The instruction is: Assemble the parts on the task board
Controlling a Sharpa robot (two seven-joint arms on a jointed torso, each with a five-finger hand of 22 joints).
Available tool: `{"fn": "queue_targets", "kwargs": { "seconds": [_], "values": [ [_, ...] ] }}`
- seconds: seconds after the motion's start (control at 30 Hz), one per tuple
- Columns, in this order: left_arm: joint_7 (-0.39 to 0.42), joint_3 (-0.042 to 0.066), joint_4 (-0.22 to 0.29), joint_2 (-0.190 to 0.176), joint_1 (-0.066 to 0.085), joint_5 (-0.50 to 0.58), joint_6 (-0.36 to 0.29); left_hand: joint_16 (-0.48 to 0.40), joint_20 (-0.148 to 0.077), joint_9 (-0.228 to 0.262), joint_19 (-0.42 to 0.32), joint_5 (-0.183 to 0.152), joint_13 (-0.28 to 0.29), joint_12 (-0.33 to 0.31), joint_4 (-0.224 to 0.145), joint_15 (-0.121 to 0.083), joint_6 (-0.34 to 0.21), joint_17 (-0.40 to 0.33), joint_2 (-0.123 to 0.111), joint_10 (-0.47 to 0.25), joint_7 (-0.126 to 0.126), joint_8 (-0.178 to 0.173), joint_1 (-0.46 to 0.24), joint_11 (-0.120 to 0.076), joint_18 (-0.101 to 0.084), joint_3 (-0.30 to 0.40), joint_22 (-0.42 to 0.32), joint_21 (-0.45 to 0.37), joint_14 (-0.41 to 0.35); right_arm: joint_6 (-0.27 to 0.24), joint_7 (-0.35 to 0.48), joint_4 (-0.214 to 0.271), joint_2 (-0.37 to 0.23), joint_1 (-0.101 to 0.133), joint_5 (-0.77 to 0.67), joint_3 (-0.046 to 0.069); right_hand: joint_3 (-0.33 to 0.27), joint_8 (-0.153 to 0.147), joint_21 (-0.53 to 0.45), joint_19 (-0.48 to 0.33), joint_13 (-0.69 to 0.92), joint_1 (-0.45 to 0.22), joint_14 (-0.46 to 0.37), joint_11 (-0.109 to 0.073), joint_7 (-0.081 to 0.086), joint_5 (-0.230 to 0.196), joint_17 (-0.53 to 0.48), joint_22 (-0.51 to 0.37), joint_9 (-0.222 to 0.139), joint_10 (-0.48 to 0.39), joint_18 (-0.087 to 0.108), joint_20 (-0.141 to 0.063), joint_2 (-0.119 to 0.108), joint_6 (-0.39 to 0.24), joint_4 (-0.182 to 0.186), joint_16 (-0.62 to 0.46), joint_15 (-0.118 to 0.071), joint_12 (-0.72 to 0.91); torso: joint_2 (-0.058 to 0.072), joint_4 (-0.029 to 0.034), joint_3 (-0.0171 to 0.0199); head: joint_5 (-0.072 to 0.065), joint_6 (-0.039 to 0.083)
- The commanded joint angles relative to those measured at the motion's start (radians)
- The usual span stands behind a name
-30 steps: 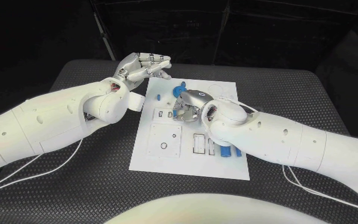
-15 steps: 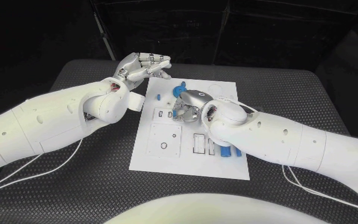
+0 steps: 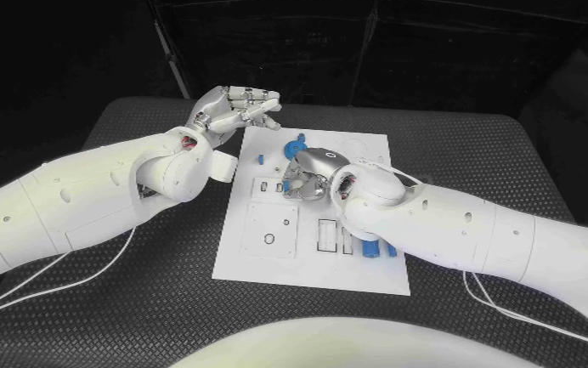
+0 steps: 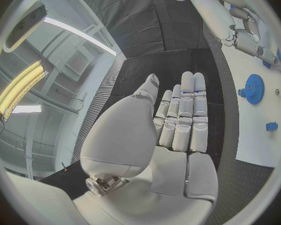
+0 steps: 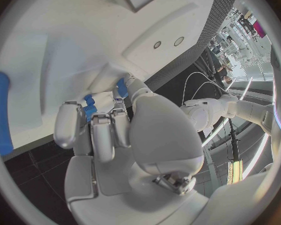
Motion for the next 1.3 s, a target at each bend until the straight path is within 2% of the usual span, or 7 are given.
{"fn": "queue_targets", "kwargs": {
  "seconds": [0.03, 0.4, 0.53, 0.67, 0.83, 1.03, 1.3],
  "values": [
    [0.004, 0.001, 0.001, 0.0, 0.002, -0.002, 0.012, -0.004, 0.0, 0.0, -0.004, -0.004, 0.001, -0.006, 0.0, 0.0, 0.005, 0.001, 0.007, 0.006, -0.001, -0.004, -0.004, 0.002, 0.012, -0.004, -0.001, -0.005, -0.006, 0.008, -0.018, -0.001, 0.0, -0.003, 0.0, -0.003, -0.004, -0.007, -0.006, -0.004, 0.098, -0.006, 0.088, 0.006, -0.001, -0.005, 0.185, -0.002, -0.001, -0.003, 0.003, 0.005, -0.004, -0.009, 0.002, -0.006, 0.006, -0.005, 0.0, 0.0002, -0.0001, 0.0, 0.0],
    [0.004, 0.001, -0.001, 0.0, 0.002, -0.002, 0.012, -0.004, 0.0, 0.0, -0.004, -0.004, 0.001, -0.006, 0.0, 0.0, 0.005, 0.001, 0.007, 0.006, -0.001, -0.004, -0.004, 0.002, 0.012, -0.004, -0.001, -0.005, -0.006, 0.005, -0.019, 0.0, 0.0, -0.003, 0.0, -0.003, -0.007, -0.012, -0.009, -0.008, 0.091, -0.009, 0.088, 0.009, 0.002, -0.004, 0.181, -0.008, -0.002, -0.01, 0.004, 0.008, -0.009, -0.02, 0.004, -0.007, 0.009, -0.012, 0.0, -0.0005, 0.0, 0.0, -0.002],
    [0.004, 0.001, -0.002, 0.001, 0.002, -0.002, 0.013, -0.004, 0.0, 0.0, -0.004, -0.004, 0.001, -0.006, 0.0, 0.0, 0.005, 0.001, 0.007, 0.006, -0.001, -0.004, -0.004, 0.002, 0.012, -0.004, -0.001, -0.005, -0.006, -0.007, -0.017, 0.002, 0.0, -0.003, 0.0, -0.003, -0.029, -0.024, -0.014, -0.014, 0.078, -0.026, 0.086, 0.016, 0.009, 0.008, 0.176, -0.017, -0.005, -0.022, 0.006, 0.013, -0.033, -0.051, 0.014, -0.009, 0.015, -0.024, 0.001, -0.0005, 0.0001, 0.0, -0.002],
    [0.004, 0.001, -0.003, 0.001, 0.001, -0.002, 0.015, -0.005, 0.0, 0.0, -0.004, -0.004, 0.001, -0.007, -0.001, 0.0, 0.004, 0.003, 0.007, 0.005, 0.0, -0.006, -0.003, 0.002, 0.012, -0.005, -0.001, -0.005, -0.006, -0.044, -0.014, 0.007, -0.002, -0.004, 0.0, -0.003, -0.095, -0.026, -0.02, -0.019, 0.043, -0.051, 0.086, 0.025, 0.019, 0.044, 0.175, -0.026, -0.007, -0.05, 0.007, 0.021, -0.069, -0.096, 0.053, -0.01, 0.023, -0.052, 0.001, -0.0005, 0.0001, -0.001, -0.002],
    [0.004, 0.001, -0.005, 0.001, 0.001, -0.002, 0.015, -0.006, 0.0, 0.0, -0.004, -0.004, 0.001, -0.007, -0.001, 0.0, 0.006, 0.004, 0.008, 0.007, -0.001, -0.006, -0.003, 0.002, 0.012, -0.005, -0.001, -0.005, -0.005, -0.094, -0.004, 0.016, -0.008, -0.007, -0.001, -0.003, -0.186, 0.005, -0.028, -0.028, 0.025, 0.009, 0.085, 0.034, 0.03, 0.057, 0.174, -0.04, -0.006, -0.067, 0.01, 0.031, -0.079, -0.145, 0.145, -0.011, 0.031, -0.06, 0.0, 0.0001, 0.0003, -0.001, -0.004],
    [0.004, 0.001, -0.007, 0.002, 0.001, -0.002, 0.016, -0.006, 0.0, 0.0, -0.004, -0.004, 0.001, -0.007, -0.001, 0.0, 0.006, 0.005, 0.009, 0.007, -0.001, -0.005, -0.002, 0.001, 0.012, -0.005, -0.001, -0.005, -0.005, -0.145, 0.019, 0.038, -0.023, -0.015, -0.003, -0.003, -0.199, 0.027, -0.031, -0.03, 0.021, 0.047, 0.085, 0.035, 0.029, 0.058, 0.175, -0.044, -0.004, -0.07, 0.011, 0.032, -0.081, -0.156, 0.183, -0.01, 0.033, -0.058, -0.001, 0.0008, -0.0002, -0.003, -0.003],
    [-0.013, 0.001, -0.016, 0.0, 0.001, -0.041, 0.013, -0.003, -0.007, 0.004, 0.006, -0.003, 0.007, 0.004, -0.002, -0.012, 0.038, 0.019, 0.021, 0.049, -0.017, 0.004, 0.003, -0.014, 0.015, -0.004, 0.001, 0.001, 0.015, -0.174, 0.25, 0.153, -0.137, -0.028, 0.12, 0.004, -0.197, 0.05, -0.059, -0.066, 0.004, 0.078, 0.075, 0.034, 0.028, 0.038, 0.137, -0.101, -0.003, -0.085, 0.022, 0.031, -0.054, -0.164, 0.198, -0.026, 0.032, -0.069, -0.002, -0.0036, 0.0018, 0.005, 0.0]
  ]
}}
